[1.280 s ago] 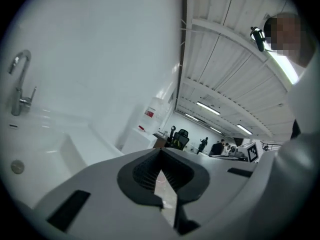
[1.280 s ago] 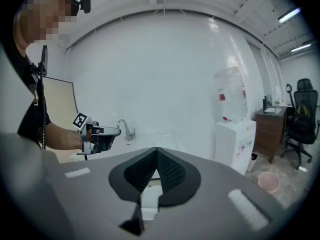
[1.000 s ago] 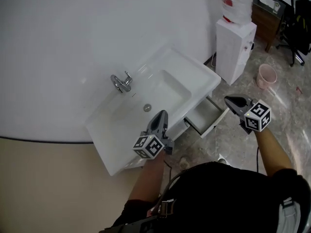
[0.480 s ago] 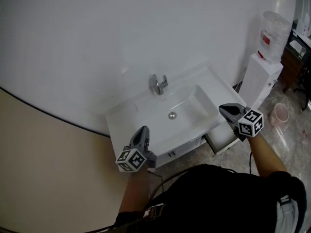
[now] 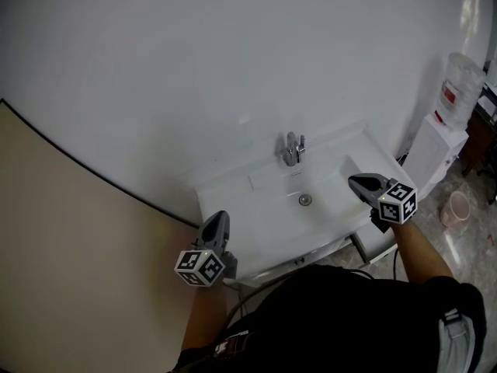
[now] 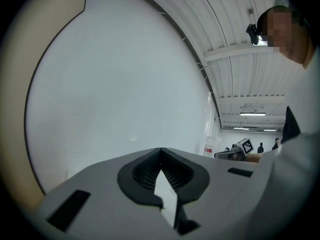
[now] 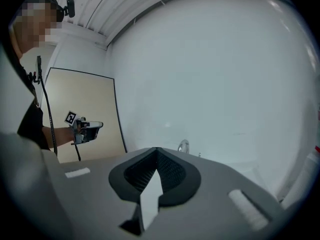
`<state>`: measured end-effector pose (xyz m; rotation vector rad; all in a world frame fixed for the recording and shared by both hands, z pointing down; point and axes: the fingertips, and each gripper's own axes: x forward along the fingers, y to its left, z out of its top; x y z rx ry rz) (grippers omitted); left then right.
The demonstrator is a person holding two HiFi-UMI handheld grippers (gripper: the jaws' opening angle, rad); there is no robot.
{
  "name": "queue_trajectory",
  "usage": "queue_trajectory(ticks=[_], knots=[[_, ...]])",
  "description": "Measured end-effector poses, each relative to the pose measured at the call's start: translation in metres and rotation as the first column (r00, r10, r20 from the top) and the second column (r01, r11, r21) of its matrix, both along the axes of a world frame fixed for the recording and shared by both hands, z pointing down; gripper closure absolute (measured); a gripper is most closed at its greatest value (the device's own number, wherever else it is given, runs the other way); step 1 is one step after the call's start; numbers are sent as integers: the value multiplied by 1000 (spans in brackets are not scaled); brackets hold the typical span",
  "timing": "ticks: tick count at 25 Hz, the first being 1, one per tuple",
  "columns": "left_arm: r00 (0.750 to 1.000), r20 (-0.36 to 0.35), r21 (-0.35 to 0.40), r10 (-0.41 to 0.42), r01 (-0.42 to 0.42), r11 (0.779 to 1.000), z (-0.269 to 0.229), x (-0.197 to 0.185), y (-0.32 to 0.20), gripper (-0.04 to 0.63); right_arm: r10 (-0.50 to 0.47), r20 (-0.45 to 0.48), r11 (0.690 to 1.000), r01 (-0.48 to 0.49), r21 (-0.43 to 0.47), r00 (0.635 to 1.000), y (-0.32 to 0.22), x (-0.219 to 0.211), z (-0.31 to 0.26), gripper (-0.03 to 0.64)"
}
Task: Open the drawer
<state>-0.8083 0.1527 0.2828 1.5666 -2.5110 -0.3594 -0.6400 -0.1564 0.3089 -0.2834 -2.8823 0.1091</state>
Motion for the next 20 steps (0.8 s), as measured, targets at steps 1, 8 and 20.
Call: queue_trajectory(ticks=[1, 8, 20], knots=[[1000, 2, 2, -9, 9, 1000, -1, -6, 10, 594, -8, 2, 1000, 8, 3, 1000, 6, -9, -1, 621], [998, -7, 9, -64, 64, 998, -2, -41, 64, 594, -59, 11, 998, 59, 24, 998, 40, -62, -14, 621], [992, -9, -29, -122, 122, 992, -4, -49, 52, 594, -128, 19, 992, 128, 16, 992, 17, -90, -13, 621]])
